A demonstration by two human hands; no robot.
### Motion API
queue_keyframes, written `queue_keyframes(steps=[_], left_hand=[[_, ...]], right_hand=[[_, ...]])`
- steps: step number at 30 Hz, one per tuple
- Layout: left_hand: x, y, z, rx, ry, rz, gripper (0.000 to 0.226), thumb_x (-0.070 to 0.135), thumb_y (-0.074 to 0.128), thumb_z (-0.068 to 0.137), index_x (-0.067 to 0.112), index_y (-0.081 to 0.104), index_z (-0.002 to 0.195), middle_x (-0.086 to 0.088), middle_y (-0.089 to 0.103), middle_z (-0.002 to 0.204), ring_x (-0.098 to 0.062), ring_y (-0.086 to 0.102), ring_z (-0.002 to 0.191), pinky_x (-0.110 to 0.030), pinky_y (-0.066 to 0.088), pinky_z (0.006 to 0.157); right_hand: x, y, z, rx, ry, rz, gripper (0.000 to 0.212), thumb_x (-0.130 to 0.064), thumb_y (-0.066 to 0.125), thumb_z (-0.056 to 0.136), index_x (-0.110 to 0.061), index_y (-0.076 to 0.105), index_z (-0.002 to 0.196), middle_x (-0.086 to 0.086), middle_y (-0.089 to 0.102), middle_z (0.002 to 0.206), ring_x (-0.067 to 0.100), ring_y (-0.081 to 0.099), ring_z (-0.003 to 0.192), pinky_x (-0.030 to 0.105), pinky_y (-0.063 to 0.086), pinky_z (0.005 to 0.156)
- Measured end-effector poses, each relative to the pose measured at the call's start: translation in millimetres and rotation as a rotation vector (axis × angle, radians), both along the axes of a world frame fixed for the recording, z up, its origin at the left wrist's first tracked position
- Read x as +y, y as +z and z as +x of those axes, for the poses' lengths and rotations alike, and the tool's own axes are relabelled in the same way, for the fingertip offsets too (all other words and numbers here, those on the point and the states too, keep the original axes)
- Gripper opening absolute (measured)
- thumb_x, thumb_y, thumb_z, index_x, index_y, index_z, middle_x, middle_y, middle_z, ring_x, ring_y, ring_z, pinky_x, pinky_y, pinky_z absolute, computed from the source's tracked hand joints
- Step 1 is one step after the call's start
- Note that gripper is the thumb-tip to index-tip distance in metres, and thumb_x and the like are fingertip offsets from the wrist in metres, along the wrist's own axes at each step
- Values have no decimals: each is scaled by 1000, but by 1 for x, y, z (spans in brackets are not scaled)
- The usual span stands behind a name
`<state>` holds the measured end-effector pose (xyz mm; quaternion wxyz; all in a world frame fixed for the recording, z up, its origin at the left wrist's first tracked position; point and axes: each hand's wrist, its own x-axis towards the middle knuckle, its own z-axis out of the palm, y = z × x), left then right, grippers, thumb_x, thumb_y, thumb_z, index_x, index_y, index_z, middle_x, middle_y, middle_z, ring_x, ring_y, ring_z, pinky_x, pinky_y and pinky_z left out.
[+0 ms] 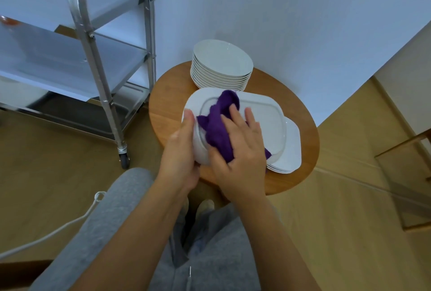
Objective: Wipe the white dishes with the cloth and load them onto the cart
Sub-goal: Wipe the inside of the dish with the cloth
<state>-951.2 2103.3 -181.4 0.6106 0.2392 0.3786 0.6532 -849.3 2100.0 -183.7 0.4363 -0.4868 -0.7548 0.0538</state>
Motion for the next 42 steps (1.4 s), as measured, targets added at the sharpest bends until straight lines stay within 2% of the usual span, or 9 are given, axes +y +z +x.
queue_keyframes(steps=[11, 15, 19, 23, 28, 31, 34, 38, 42], left_hand=[[-3, -3, 2, 163, 110, -60, 29, 56, 44, 79, 34, 62, 85, 17, 73, 79, -6, 70, 75, -25, 53, 63], [-7, 7, 5, 359, 152, 91, 36, 61, 44, 68, 33, 58, 84, 25, 69, 73, 4, 66, 71, -12, 49, 53], [-9, 9, 14, 736, 120, 320, 38, 58, 42, 79, 26, 60, 72, 15, 63, 57, 1, 61, 57, -7, 41, 43], [-2, 2, 20, 1450, 162, 762, 41, 41, 58, 82, 4, 74, 94, -6, 75, 85, -14, 70, 73, -19, 53, 62], [10, -5, 21, 1702, 93, 977, 45, 43, 53, 81, 6, 73, 98, -9, 73, 96, -27, 70, 87, -37, 57, 72], [13, -10, 28, 1699, 52, 852, 53, 49, 61, 74, 9, 71, 107, -11, 67, 116, -33, 60, 110, -54, 44, 93], [14, -11, 35, 1499, -64, 437, 68, 64, 47, 77, 24, 54, 131, -1, 44, 143, -21, 35, 133, -46, 26, 107], [21, -22, 55, 1151, -226, -12, 54, 61, 39, 88, 27, 44, 130, 10, 60, 98, -6, 58, 84, -18, 48, 73], [43, -32, 79, 963, -383, -139, 20, 27, 42, 98, 13, 56, 100, 8, 62, 65, -2, 60, 47, -8, 42, 44]], right_hand=[[33, 7, 65, 155, -278, -361, 53, -17, 58, 91, -19, 38, 140, 2, 46, 137, 18, 43, 122, 33, 43, 99], [22, 20, 64, 594, -279, -457, 41, -12, 57, 88, -28, 53, 125, -10, 57, 119, 11, 54, 104, 12, 43, 68], [6, 27, 60, 1017, -145, -836, 11, -25, 61, 79, -23, 65, 89, -2, 69, 83, 19, 63, 81, 28, 48, 62], [-1, 32, 57, 1082, 3, -1071, 78, -69, 67, 45, -22, 63, 107, 4, 73, 93, 19, 71, 82, 33, 57, 67], [-3, 25, 73, 1049, -101, -1117, 49, -46, 69, 70, -16, 62, 108, 10, 72, 89, 21, 69, 72, 29, 53, 54], [-4, 10, 85, 1031, -217, -1118, 36, -38, 57, 83, -14, 59, 110, 13, 71, 92, 26, 67, 78, 30, 51, 55], [-4, -8, 96, 1071, -352, -1065, 35, -35, 53, 86, -12, 57, 111, 12, 69, 94, 26, 65, 83, 32, 49, 61], [2, -23, 112, 1007, -425, -995, 31, -30, 51, 84, -9, 60, 106, 11, 69, 92, 24, 65, 82, 32, 47, 63], [13, -34, 131, 854, -485, -937, 29, -31, 54, 81, -6, 62, 92, 19, 67, 96, 33, 63, 91, 45, 50, 80]])
